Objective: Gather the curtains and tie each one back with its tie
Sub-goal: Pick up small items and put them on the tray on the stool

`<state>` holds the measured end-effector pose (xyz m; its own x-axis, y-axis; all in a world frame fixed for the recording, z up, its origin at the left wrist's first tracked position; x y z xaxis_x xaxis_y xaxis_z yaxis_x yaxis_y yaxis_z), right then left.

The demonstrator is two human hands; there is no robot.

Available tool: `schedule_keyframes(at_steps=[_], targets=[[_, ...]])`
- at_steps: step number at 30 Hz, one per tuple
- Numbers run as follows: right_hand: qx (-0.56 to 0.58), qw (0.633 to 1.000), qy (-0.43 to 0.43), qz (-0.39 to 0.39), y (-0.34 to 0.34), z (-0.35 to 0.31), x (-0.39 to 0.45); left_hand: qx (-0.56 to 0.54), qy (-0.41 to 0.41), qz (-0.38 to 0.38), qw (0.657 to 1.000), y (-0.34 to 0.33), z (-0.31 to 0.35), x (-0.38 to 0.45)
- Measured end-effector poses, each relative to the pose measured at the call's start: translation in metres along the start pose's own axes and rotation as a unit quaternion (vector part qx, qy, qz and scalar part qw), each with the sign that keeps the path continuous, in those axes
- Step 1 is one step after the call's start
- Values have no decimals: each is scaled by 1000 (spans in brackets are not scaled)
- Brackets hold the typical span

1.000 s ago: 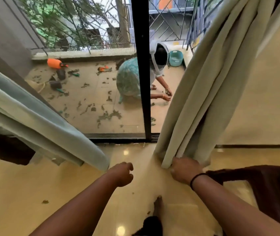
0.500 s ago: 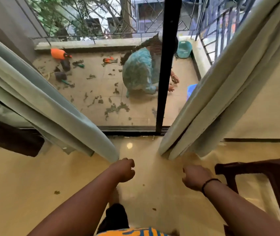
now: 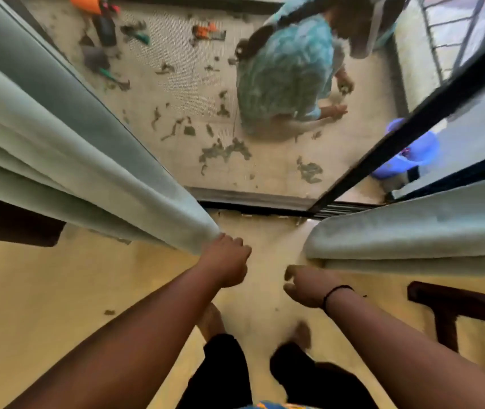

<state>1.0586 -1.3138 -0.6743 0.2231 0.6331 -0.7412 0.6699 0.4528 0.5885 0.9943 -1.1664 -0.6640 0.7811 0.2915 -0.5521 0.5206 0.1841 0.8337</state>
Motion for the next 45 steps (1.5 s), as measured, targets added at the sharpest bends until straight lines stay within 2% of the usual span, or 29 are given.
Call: schedule_keyframes(at_steps=[5, 12, 14, 18, 21, 24, 25, 27, 29, 31, 33, 36, 39, 45], targets=[[6, 999, 21, -43, -23, 14, 101, 23, 4, -2, 1000, -40, -16, 86], [-39, 996, 36, -77, -68, 67, 232, -3, 126, -97, 987, -144, -49, 190], [-52, 995, 37, -72, -76, 81, 261, -40, 198, -154, 967, -169, -60, 211], [-67, 995, 39, -67, -95, 103, 314, -114, 318, -276, 900, -235, -86, 234], [-70, 995, 36, -66, -105, 115, 350, -65, 296, -370, 878, -267, -101, 236], [-67, 996, 28, -45, -114, 125, 393, -23, 295, -481, 825, -285, -109, 233], [-68, 997, 25, -38, -116, 127, 405, -30, 287, -495, 820, -301, -113, 236], [-63, 998, 21, -17, -120, 130, 432, -84, 292, -438, 846, -326, -125, 260], [-49, 998, 22, 17, -122, 132, 460, -132, 280, -271, 911, -341, -138, 305], [-28, 998, 19, 59, -122, 134, 486, -216, 281, -137, 925, -341, -145, 341], [-22, 994, 25, 103, -122, 135, 515, -242, 255, -72, 934, -341, -145, 374], [-11, 989, 34, 141, -124, 133, 544, -212, 217, -22, 953, -341, -142, 409], [-23, 984, 36, 174, -128, 135, 559, -155, 187, -21, 970, -353, -138, 431], [-55, 972, 52, 224, -134, 138, 563, -127, 179, 5, 976, -364, -141, 449]])
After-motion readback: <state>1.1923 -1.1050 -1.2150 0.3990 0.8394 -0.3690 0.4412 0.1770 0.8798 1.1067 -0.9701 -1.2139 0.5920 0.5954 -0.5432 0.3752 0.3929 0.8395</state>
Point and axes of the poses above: each hand's wrist, its own x-axis towards the middle knuckle, its own y-axis out of the back of the hand, z = x × y, the point moved 7 cm from there along x, towards the middle knuckle, and after that the axes turned 12 degrees about y, right-handed, at the moved point
